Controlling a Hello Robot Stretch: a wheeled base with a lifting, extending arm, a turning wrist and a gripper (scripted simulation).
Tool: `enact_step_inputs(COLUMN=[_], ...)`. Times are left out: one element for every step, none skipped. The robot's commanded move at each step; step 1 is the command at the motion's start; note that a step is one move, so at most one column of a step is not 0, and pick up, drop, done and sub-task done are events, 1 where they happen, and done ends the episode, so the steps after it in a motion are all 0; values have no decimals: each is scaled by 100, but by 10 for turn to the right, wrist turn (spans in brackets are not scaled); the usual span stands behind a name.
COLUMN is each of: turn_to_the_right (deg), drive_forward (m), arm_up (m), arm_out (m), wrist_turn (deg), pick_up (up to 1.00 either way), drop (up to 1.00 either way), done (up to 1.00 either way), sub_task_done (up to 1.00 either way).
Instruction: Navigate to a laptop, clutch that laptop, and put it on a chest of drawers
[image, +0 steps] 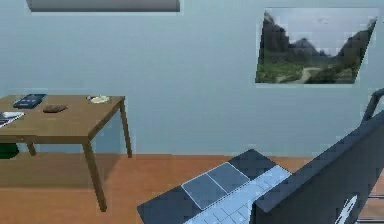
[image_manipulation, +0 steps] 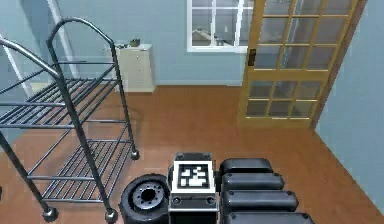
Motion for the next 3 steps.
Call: enact_step_inputs(turn_to_the_right=[0, -450, -390], drive_forward=[25, 0, 0], arm_up=[0, 0, 0], arm_out=[0, 0, 0], wrist_turn=[0, 0, 0], pick_up=[0, 0, 0], drop=[0, 0, 0], done=[0, 0, 0], sub_task_done=[0, 0, 0])
